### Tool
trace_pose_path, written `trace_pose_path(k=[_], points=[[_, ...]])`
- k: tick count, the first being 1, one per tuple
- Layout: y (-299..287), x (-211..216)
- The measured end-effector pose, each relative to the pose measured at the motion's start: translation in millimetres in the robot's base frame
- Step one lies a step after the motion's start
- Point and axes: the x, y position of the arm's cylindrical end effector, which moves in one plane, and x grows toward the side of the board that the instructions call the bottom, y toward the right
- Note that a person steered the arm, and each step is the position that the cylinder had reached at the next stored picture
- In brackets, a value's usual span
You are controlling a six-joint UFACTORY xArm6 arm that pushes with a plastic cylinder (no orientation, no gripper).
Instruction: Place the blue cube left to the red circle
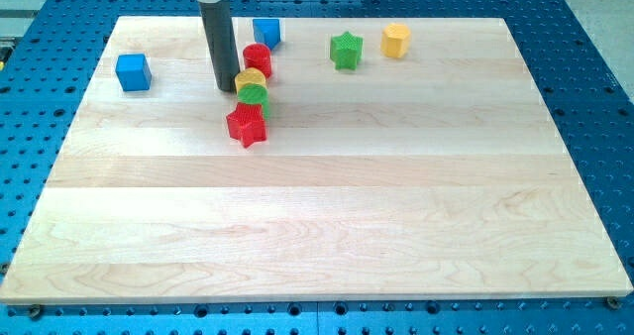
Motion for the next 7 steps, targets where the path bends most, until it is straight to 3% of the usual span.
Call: trace_pose_path(k=[2,3,4,6,7], points=[[-24,8],[-103,83],[-188,97],[-156,-24],[-131,-43]])
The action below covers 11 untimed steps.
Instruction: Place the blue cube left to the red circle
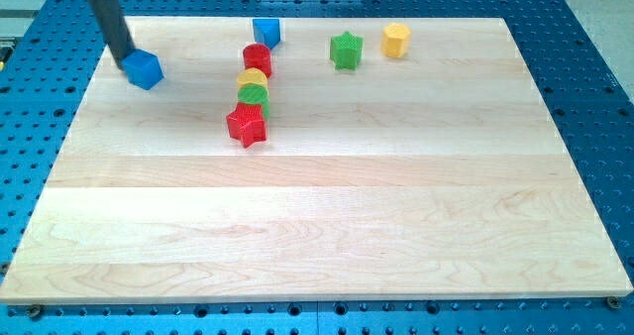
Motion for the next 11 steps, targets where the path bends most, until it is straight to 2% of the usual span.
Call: trace_pose_path(k=[1,5,7,8,10,11], points=[[-56,0],[-61,4],[-21,29],[43,29],[64,36],[97,33]])
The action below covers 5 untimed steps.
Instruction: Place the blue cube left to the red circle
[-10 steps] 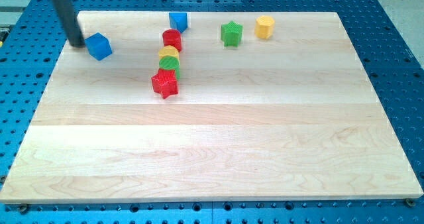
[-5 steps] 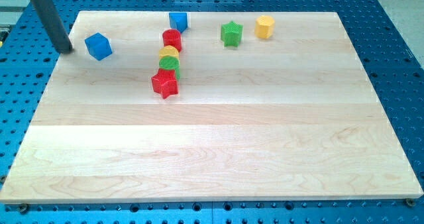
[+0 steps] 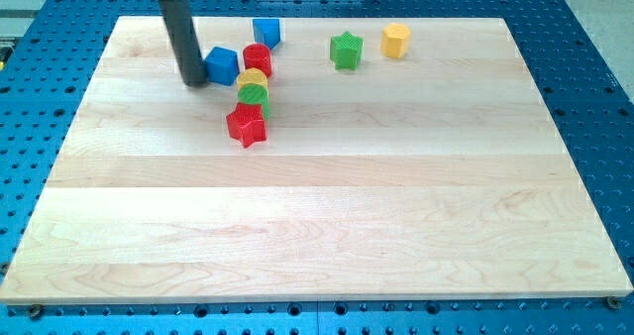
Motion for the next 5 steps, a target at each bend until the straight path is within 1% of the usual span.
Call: trace_pose_path(k=[1,2,3,4,5], points=[[34,-5],[33,-34],[30,-54],[6,-79],[30,-89]])
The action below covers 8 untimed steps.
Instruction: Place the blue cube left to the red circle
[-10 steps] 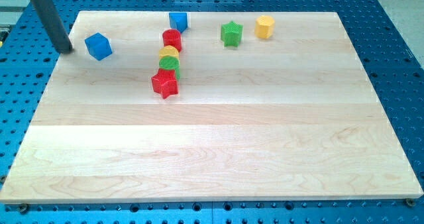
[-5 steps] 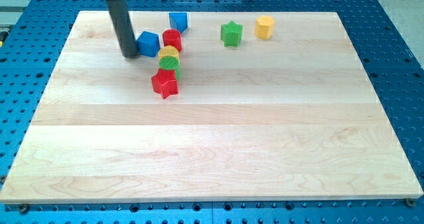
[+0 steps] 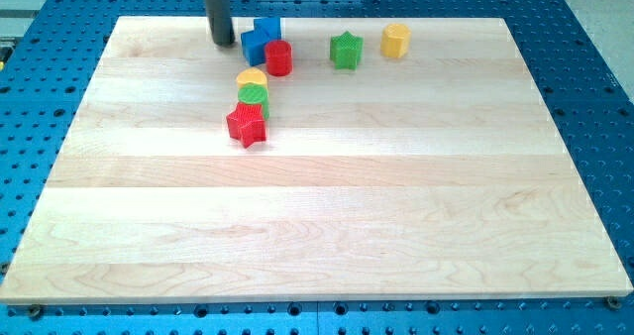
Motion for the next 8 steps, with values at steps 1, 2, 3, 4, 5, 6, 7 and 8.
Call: trace_pose_path(k=[1,2,3,4,5,6,7,8], points=[[11,6],[11,39],[11,65],[11,70],[29,77],[31,77],[32,77],[56,77]])
